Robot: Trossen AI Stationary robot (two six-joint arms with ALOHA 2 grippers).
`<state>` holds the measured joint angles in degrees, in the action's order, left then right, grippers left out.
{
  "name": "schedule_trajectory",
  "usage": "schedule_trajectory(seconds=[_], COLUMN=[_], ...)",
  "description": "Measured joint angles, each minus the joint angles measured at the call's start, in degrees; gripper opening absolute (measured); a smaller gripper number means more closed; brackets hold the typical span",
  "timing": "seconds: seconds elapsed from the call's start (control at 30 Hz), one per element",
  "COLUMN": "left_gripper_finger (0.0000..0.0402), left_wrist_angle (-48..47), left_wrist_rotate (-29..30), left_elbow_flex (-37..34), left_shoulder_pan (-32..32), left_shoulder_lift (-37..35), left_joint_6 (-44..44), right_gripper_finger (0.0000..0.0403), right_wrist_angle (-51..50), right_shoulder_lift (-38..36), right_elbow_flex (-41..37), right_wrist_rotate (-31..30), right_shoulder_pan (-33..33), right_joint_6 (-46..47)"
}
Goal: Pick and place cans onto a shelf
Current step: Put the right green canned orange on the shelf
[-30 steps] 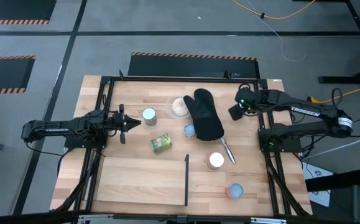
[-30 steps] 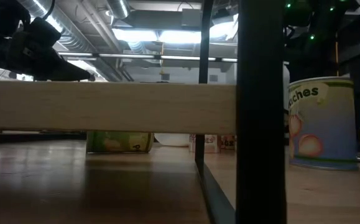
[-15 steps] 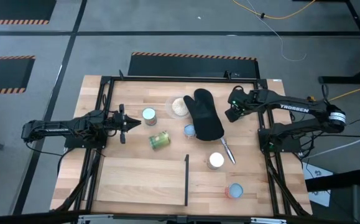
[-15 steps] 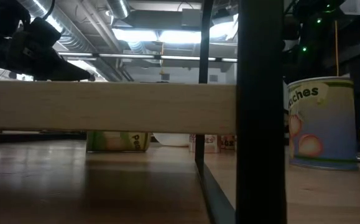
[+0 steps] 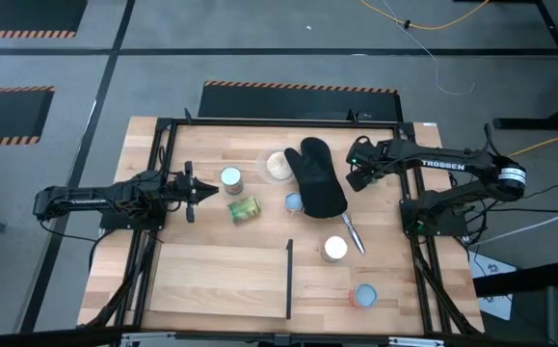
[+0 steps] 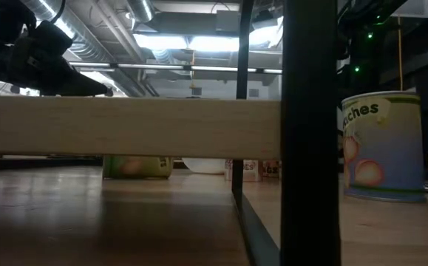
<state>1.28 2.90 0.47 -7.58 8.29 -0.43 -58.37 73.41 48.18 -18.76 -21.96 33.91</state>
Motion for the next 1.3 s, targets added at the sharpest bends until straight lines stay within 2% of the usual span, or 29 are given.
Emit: schedule_trajectory(seconds=[0.5, 0.8, 1.0, 1.1, 1.3], left_gripper_finger=[0.0027, 0.0027, 0.0027, 0.0027, 0.0027], left_wrist_angle=[-0.01, -0.01, 0.75, 3.82, 12.94], left_wrist_rotate=[0.00, 0.00, 0.00, -0.25, -1.07], left_elbow_flex=[0.00, 0.00, 0.00, 0.00, 0.00], left_shoulder_pan=[-0.01, -0.02, 0.00, -0.02, -0.02], left_shoulder_lift=[0.01, 0.00, 0.01, 0.00, -0.02], left_joint_6=[0.00, 0.00, -0.25, -0.57, -0.60], right_gripper_finger=[0.0011, 0.0002, 0.0001, 0.0001, 0.0001], right_wrist_angle=[-0.76, -1.16, -1.05, -0.91, -0.88], right_shoulder_lift=[-0.04, 0.12, 0.09, 0.04, 0.02], right_elbow_flex=[0.15, 1.15, 6.48, 10.32, 17.80], right_wrist_rotate=[-0.28, -0.95, -0.96, 0.05, 3.84], right_shoulder_pan=[0.02, 0.95, 3.42, 4.71, 8.13], right_joint_6=[-1.15, -9.05, -15.58, -19.86, -34.79])
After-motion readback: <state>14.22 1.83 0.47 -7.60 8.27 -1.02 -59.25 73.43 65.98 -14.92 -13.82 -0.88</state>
